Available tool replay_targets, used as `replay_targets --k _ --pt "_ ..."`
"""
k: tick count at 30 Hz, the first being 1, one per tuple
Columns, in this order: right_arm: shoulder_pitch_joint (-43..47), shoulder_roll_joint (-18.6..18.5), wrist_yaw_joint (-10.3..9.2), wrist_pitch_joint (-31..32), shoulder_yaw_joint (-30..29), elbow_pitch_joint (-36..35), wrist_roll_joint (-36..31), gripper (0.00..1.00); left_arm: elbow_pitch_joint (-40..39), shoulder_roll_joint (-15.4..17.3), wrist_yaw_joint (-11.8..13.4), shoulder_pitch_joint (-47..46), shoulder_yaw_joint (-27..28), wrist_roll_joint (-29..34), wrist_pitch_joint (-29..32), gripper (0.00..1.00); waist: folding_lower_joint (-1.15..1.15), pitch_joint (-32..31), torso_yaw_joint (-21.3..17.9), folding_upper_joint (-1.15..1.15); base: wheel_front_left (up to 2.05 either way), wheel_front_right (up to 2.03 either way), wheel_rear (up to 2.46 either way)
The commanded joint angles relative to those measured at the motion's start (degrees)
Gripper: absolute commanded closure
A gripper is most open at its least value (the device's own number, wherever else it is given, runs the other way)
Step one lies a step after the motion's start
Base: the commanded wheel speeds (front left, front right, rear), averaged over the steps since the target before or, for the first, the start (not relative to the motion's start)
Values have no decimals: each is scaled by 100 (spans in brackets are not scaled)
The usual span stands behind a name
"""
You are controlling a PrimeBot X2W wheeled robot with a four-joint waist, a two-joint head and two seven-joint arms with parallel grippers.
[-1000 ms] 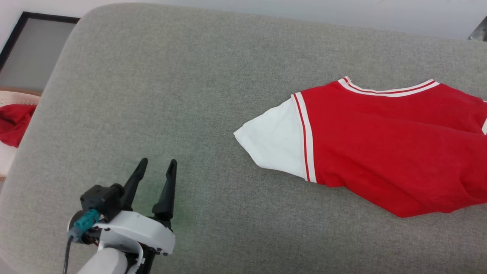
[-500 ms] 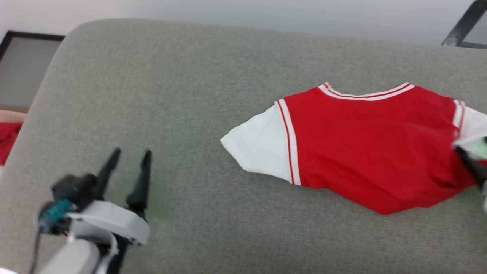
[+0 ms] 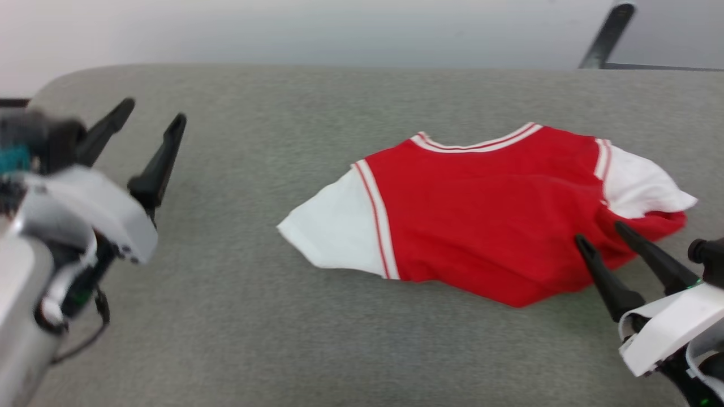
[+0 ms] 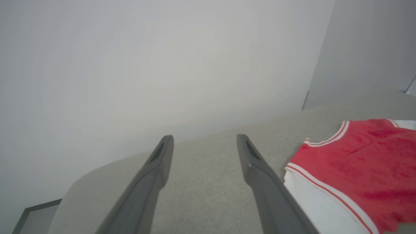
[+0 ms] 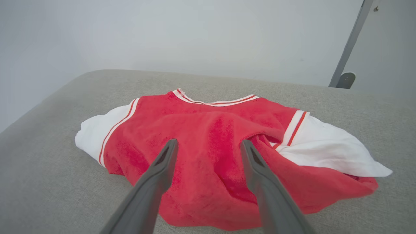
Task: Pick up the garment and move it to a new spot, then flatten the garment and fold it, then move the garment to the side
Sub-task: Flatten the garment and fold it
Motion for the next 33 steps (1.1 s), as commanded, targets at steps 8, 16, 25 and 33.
replay_targets --k 8,16,25,33 --pt "372 499 -4 -430 -8 -374 -232 0 1317 -257 -990 -1534 -662 -715 1716 0 0 134 -821 0 0 0 0" --pt "372 616 -4 -570 49 -477 -329 0 2093 -102 -1073 -2268 -1823 -1535 3540 0 0 533 -1314 0 0 0 0" --pt "174 652 -4 -644 175 -563 -370 0 2435 13 -1071 -2650 -2556 -2400 4284 0 0 904 -1593 0 0 0 0" --pt "143 654 -4 -644 116 -522 -392 0 2436 -36 -1071 -2701 -3036 -2796 4203 0 0 1013 -1638 0 0 0 0"
